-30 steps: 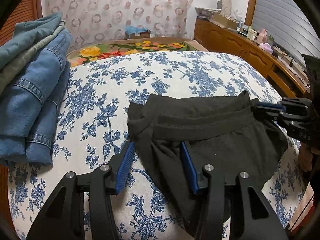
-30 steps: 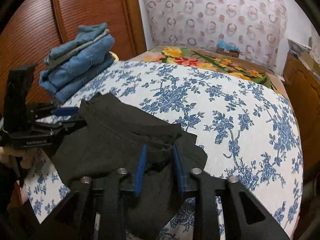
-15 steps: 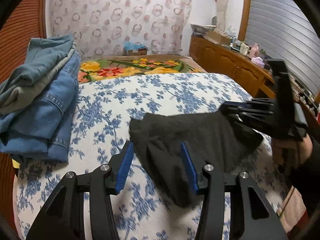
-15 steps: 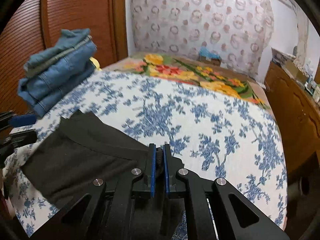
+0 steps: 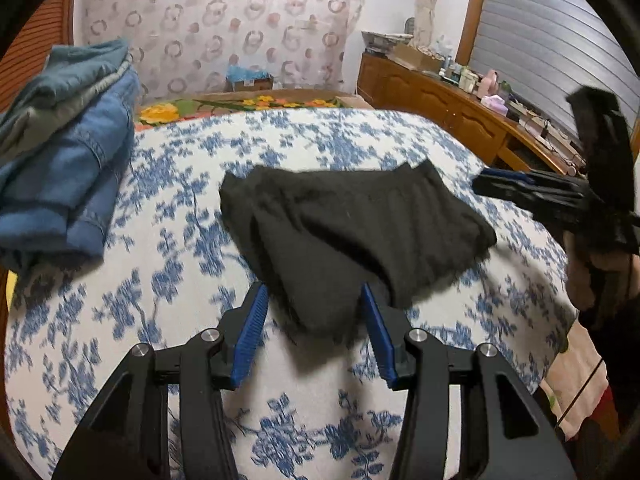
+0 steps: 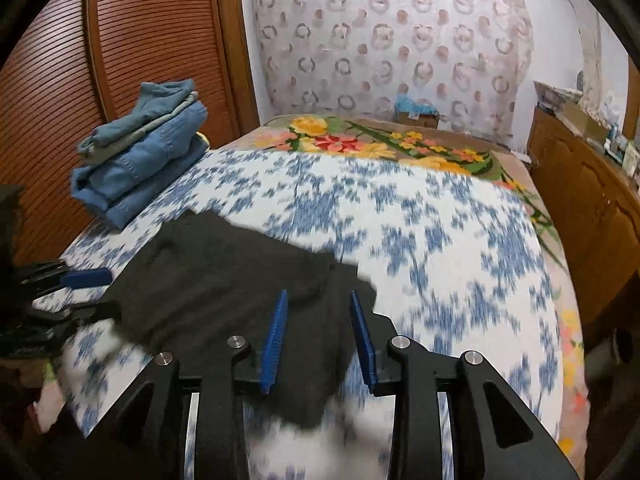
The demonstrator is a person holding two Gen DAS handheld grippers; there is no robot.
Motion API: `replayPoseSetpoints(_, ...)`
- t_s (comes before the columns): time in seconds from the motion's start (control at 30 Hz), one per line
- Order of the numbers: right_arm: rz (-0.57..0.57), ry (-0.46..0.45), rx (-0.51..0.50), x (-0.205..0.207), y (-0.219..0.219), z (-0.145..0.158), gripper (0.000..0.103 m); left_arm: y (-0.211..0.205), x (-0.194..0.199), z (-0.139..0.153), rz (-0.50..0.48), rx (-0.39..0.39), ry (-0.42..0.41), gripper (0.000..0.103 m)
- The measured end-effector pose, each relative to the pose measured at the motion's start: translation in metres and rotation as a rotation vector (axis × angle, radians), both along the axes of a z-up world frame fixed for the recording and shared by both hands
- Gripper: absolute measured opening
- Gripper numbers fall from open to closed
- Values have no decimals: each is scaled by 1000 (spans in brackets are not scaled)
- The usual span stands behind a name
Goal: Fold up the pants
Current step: 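Grasp the folded shirt's edge again with both grippers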
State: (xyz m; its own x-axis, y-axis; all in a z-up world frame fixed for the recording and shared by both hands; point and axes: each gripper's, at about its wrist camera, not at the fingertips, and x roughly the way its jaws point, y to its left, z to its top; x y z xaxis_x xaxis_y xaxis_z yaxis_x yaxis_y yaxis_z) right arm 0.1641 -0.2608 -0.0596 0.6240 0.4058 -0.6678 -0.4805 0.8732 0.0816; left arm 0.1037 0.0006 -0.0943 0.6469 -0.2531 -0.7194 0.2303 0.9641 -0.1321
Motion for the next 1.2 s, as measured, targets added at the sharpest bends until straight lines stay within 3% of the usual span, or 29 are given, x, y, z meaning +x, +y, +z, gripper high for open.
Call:
replayPoseSetpoints(0.17,27,51,2,-21,-7,-11,34,-2,-3,-5,-13,-30,14,34)
replayPoseSetpoints(0.53,15,152,51,5,-8,-33,34,-4,7,-10,-22,-28,38,30)
replayPoseSetpoints(0.63,23,145,45,4,-8,-34,33,-3,6,-10,-18,-33,39,28)
replayPoseSetpoints(0.67,24,139,46,1,-7,-33,29,-3,6,-10,-18,-34,39,24)
replayPoseSetpoints(0.7,34,135,57,0,-8,-33,16,-4,5,-10,-21,-34,37,21)
replayPoseSetpoints(0.73,39,129,62,-1,-8,-32,10,-4,4,-10,-25,-34,33,14)
replayPoseSetpoints(0.8,31,89,64,-6,-10,-28,6,-3,2,-6,-26,-29,13,10)
replayPoseSetpoints(0.93,-15,13,106,-17,-25,-13,5,12,-6,14,-11,-63,-39,9)
replayPoseSetpoints(1.2,5,11,104,-35,-27,-16,5,17,-16,19,-29,-74,-26,9)
